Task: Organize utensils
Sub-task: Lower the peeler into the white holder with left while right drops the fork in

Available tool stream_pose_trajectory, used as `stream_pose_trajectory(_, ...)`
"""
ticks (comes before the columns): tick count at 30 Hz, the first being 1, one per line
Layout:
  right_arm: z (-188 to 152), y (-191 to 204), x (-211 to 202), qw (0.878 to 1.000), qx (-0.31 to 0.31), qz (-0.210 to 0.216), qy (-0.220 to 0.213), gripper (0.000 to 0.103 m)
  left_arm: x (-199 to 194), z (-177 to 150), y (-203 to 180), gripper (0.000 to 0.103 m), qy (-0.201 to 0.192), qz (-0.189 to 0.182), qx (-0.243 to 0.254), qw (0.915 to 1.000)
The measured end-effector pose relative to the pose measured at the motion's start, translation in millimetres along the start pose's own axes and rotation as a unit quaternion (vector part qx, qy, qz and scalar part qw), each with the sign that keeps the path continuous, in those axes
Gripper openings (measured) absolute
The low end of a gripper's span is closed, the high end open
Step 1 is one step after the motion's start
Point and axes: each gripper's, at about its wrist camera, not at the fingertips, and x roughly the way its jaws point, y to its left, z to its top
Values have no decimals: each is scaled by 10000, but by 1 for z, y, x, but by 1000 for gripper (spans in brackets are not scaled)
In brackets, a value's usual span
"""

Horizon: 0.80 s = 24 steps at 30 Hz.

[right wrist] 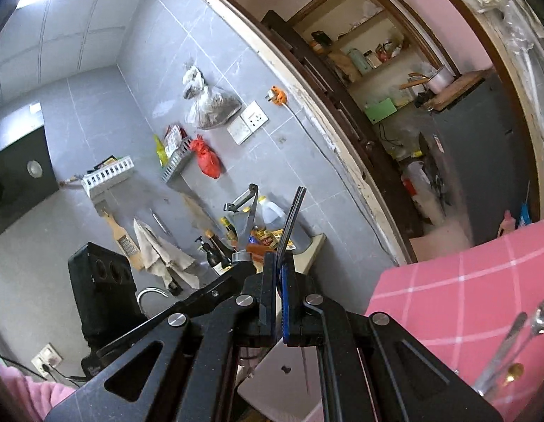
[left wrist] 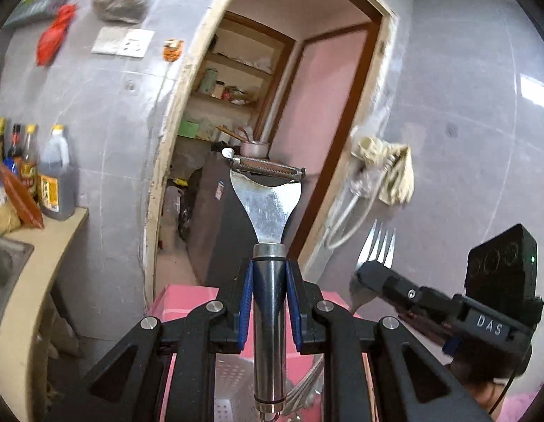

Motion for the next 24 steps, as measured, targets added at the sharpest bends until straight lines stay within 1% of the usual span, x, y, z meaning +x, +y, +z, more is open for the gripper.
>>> stream_pose_trajectory(2,-5,-1,13,10000,20,-24,65,3,4,-7,9,17,-52,12,-196,9998)
stream_pose_trajectory(6,-15,-13,31,9993,199,15,325,3,6,-31,22,18,57,298,-339,9990)
stream_pose_trajectory(9,-27,-21,39,9982,164,-27,572,3,6,-46,25,18,142,502,-190,9985)
stream_pose_trajectory(14,-40,-30,46,9952,127,0,970,3,4,-61,29,18,333,626,-74,9975)
stream_pose_trajectory(19,-52,-36,50,9908,83,-14,1351,3,0,-62,29,18,577,489,24,9971)
stream_pose_trajectory(21,-56,-38,51,9896,95,-38,1435,3,-3,-61,29,18,669,425,19,9969)
stream_pose_trajectory(23,-57,-38,50,9891,106,-51,1471,6,-5,-61,31,18,703,371,-43,9968)
stream_pose_trajectory(24,-57,-38,50,9889,114,-52,1481,6,-5,-61,32,18,721,403,-61,9966)
